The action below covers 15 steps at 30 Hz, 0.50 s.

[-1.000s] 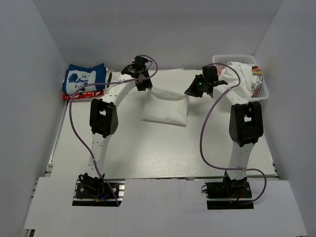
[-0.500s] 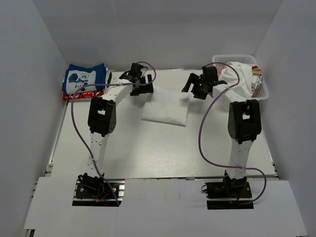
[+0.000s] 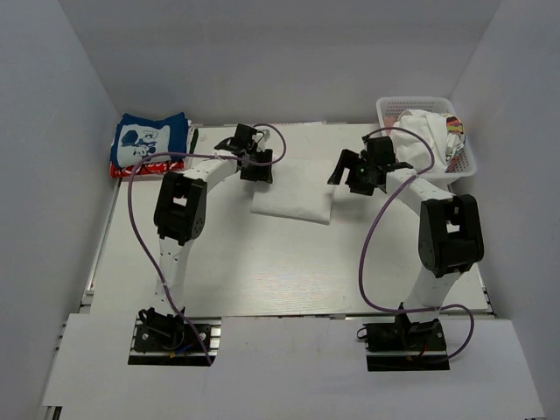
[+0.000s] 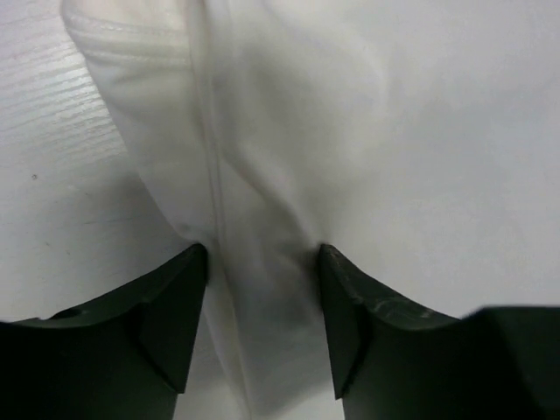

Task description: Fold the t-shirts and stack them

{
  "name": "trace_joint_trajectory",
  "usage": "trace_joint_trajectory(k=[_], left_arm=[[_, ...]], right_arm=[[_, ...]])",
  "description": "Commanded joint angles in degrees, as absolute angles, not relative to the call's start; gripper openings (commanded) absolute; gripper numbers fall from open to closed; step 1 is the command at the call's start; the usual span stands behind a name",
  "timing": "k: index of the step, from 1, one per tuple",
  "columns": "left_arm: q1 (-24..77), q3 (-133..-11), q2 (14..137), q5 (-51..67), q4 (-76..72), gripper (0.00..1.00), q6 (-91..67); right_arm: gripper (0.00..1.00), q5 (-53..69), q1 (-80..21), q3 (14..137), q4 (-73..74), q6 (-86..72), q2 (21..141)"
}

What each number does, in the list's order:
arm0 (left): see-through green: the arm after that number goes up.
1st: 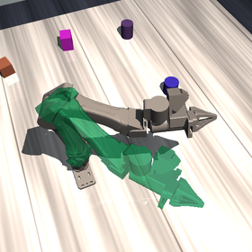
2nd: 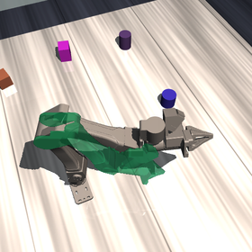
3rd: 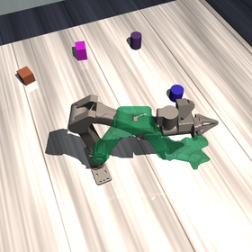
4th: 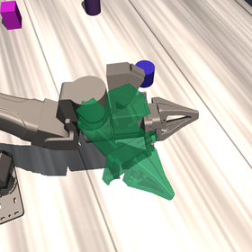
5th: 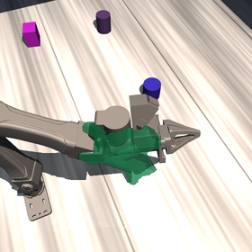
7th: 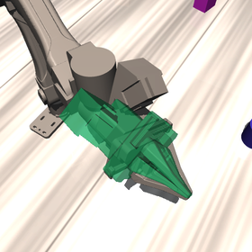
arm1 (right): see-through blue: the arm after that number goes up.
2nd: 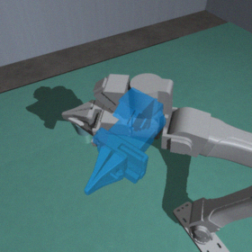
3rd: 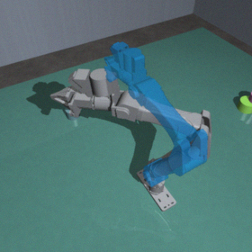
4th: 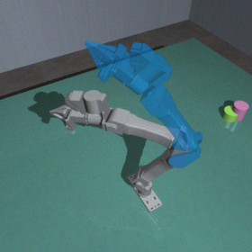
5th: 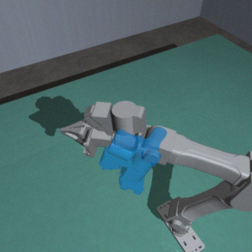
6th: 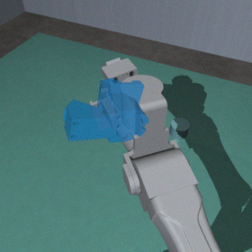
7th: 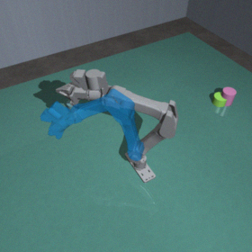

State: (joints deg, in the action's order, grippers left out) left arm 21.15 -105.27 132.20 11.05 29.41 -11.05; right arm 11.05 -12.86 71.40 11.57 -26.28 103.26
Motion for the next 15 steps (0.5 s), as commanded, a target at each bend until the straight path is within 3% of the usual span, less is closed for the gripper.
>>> trace_joint_trajectory(k=[1,2,5,6,7,11,15], left_arm=[[22.93,-100.65,131.92,11.69,32.09,0.62,-9.49],[23.72,-98.55,131.23,10.91,32.08,0.6,-9.49],[25.22,-95.98,130.61,8.19,31.03,0.32,-9.49],[25.22,-95.98,130.61,7.22,31.03,0.09,-9.49],[25.22,-96.67,130.61,5.73,31.98,0.0,-10.01],[25.22,-104.04,132.01,-6.2,37.17,0.0,-10.55],[24.18,-103.19,125.52,-14.14,36.66,0.0,-6.16]], right_arm=[[0.9,10.46,-12.66,69.61,9.41,-25.22,99.06],[0.9,10.2,-12.74,68.04,8.97,-25.4,98.7],[0.9,8.79,-12.57,66.02,8.7,-25.4,96.42],[0.9,8.27,-12.66,65.4,8.61,-25.4,96.07],[0.9,8.0,-12.4,65.13,8.53,-25.4,95.72],[0.9,7.04,-12.48,61.89,8.88,-25.05,91.95],[0.9,0.71,-12.83,59.6,10.28,-23.82,87.2]])
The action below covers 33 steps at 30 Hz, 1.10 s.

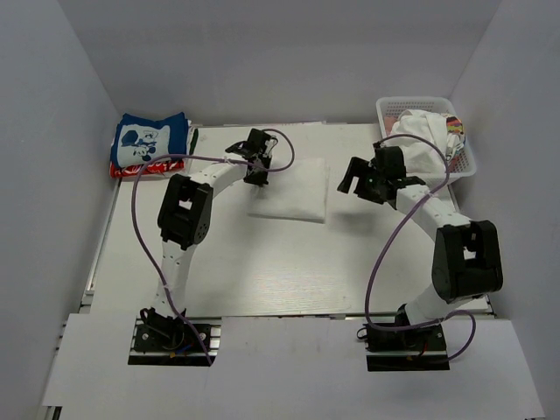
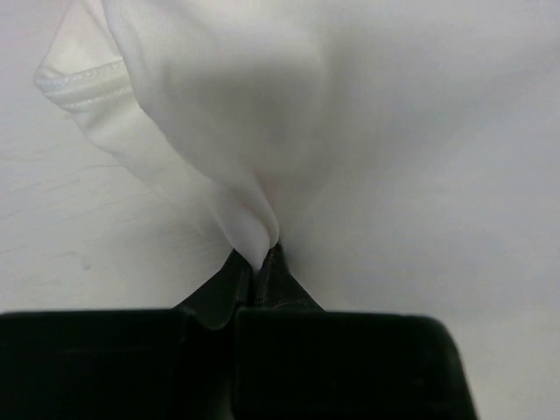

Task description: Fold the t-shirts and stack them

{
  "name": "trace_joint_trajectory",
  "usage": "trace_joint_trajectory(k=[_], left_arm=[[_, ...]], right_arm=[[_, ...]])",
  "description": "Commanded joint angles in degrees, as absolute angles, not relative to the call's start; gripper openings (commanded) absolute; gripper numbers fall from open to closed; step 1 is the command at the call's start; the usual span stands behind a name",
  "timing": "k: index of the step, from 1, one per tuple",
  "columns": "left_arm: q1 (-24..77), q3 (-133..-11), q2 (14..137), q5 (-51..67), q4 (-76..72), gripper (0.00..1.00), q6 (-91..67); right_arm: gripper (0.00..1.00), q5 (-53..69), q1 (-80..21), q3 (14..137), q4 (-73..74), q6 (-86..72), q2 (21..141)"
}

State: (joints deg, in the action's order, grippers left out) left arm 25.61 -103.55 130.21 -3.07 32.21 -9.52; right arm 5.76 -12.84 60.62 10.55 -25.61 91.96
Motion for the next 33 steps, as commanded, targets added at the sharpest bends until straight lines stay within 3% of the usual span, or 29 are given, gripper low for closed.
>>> trace_joint_trajectory(k=[1,8,14,23,33], left_arm=[[24.17,-101.53,123.94,-15.89,34.74,0.0,-3.72],[22.94,-95.19,114.08,-33.19,24.53,0.0,9.57],[18.38,-96.67,112.24,-39.28,20.93,0.0,18.96],[12.31,-105.8,111.62,-38.67,17.06,0.0,30.04],[8.79,-117.5,114.87,-35.68,18.28,0.0,31.73]], right_arm=[[0.9,0.27,-12.75,59.15,10.2,-23.3,86.58],[0.9,-7.29,-12.74,55.37,10.98,-21.54,81.39],[0.9,-7.47,-12.75,55.63,12.13,-21.18,81.39],[0.9,-7.91,-12.66,55.64,12.22,-21.01,81.56],[0.9,-8.61,-13.01,56.16,12.91,-21.53,82.0]])
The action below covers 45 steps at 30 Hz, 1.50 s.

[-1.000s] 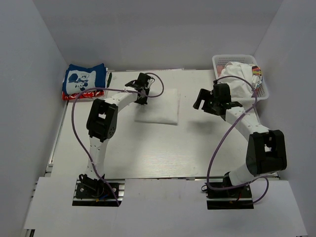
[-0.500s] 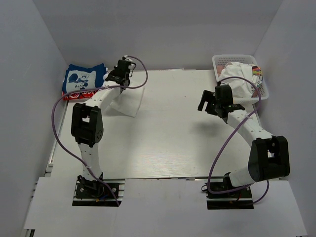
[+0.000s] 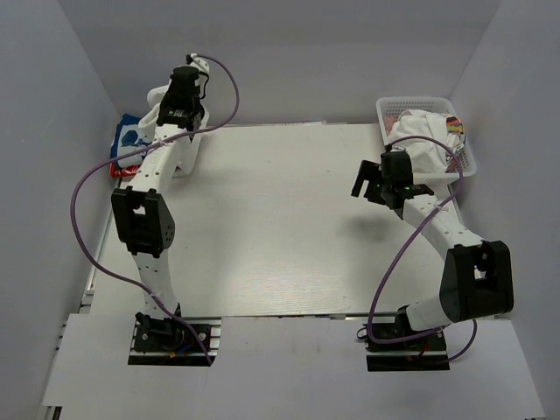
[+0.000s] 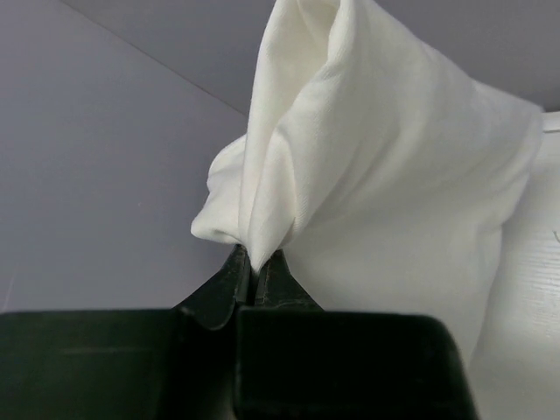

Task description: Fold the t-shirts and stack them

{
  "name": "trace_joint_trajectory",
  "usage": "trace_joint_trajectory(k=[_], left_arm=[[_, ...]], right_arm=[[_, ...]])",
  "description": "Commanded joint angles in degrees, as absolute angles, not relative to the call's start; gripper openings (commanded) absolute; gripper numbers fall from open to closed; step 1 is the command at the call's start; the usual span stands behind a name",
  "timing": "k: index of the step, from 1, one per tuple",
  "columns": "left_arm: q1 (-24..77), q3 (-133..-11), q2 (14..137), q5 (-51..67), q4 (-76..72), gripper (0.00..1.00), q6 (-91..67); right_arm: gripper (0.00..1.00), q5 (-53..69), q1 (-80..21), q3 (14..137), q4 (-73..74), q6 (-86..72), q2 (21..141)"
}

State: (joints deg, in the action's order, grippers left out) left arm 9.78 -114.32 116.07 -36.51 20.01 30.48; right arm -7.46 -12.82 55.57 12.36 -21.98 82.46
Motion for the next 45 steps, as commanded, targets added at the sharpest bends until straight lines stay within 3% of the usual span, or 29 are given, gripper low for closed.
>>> trace_joint_trajectory(k=[1,12,31,42,45], left_arm=[[8.79,-117.51,114.26,-35.68,18.28,0.0,31.73],[5.27,-119.79,114.61,-35.41,16.09,0.0,29.53],[-7.56,-131.92,131.21,-27.78,15.64,0.0,19.87],[-8.26,-125.95,129.02,-29.69,11.95,0.0,19.86],[-8.79,-124.02,128.33,-31.46,11.95,0.12,19.17]], right_arm=[[0.9,-8.53,-12.92,56.16,13.09,-21.53,81.74],[0.9,-8.7,-12.92,55.46,12.3,-21.53,80.42],[0.9,-10.28,-13.09,60.03,17.92,-20.74,82.0],[0.9,-10.02,-12.83,60.64,19.51,-21.18,81.91],[0.9,-10.28,-12.92,61.08,19.51,-21.18,82.18]])
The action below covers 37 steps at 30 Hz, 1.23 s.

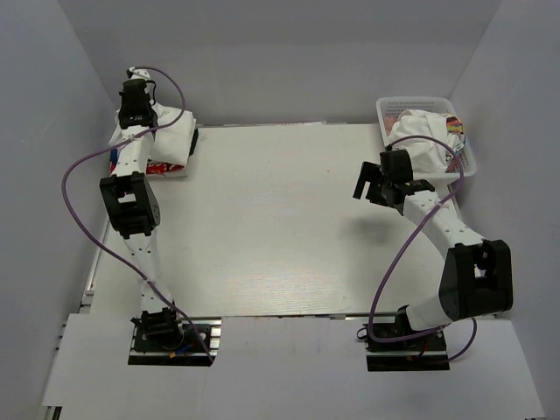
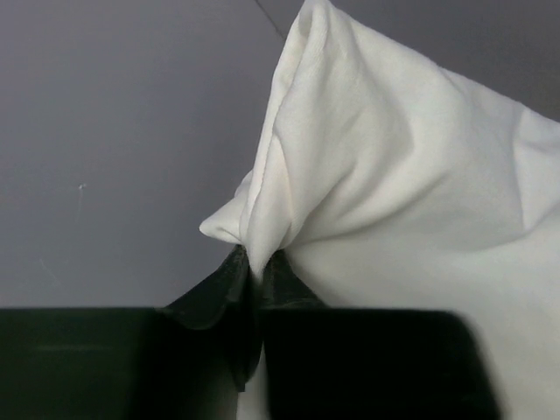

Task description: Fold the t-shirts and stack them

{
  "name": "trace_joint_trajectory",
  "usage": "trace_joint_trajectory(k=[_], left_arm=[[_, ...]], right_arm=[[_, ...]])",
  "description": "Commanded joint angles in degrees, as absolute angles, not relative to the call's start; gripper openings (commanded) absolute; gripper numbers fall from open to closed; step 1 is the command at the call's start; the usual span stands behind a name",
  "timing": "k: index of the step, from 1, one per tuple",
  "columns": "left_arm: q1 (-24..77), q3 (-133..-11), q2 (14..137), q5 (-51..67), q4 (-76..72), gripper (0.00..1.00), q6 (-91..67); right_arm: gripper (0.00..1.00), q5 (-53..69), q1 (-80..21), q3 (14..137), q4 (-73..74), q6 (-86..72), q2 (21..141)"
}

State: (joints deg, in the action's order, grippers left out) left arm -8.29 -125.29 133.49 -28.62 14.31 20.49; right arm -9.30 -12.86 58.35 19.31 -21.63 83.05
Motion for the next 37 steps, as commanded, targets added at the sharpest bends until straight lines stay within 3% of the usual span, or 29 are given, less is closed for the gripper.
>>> trace_joint_trajectory(k=[1,2,3,4,5,10,16,21,24,27,30,37], left_arm=[[-8.79,-124.01,128.32,-31.46,11.95,0.23,19.16],[-9.4,-122.45,127.62,-31.46,11.95,0.37,19.16],[-9.4,-122.43,126.92,-31.46,11.95,0.73,19.16],[-9.4,-121.47,126.91,-31.46,11.95,0.93,19.16],[-9.4,-121.46,126.22,-31.46,11.95,1.0,19.16],[-9.4,-122.08,124.46,-29.63,16.16,1.0,15.39],[-7.04,-118.39,115.68,-19.44,24.68,1.0,9.77],[-4.93,-110.51,103.91,-11.87,32.34,1.0,-7.44],[0.69,-91.02,89.78,-6.09,27.27,1.0,-16.5],[7.89,-60.85,74.43,5.16,14.27,1.0,-24.07],[13.52,-46.55,66.2,6.42,9.14,1.0,-29.35],[16.96,-36.04,50.38,5.63,14.59,1.0,-32.34]], right_arm=[[0.9,-10.37,-12.92,61.26,19.42,-20.75,82.35],[0.9,-10.28,-12.92,61.69,19.77,-20.48,82.53],[0.9,-10.02,-12.75,61.96,20.21,-20.04,82.88],[0.9,-9.93,-12.92,62.48,21.43,-20.04,83.23],[0.9,-9.93,-12.83,62.75,21.53,-19.95,83.23],[0.9,-7.83,-12.83,61.7,21.09,-19.51,82.01],[0.9,-6.42,-12.66,60.39,21.98,-18.72,79.11],[0.9,-1.59,-12.74,54.24,16.09,-21.61,70.76],[0.9,2.36,-12.92,47.65,11.01,-24.24,65.05],[0.9,3.95,-12.83,40.71,8.71,-24.87,58.56],[0.9,3.96,-12.74,34.56,8.79,-24.17,50.23],[0.9,9.32,-12.92,26.98,4.83,-24.51,39.04]])
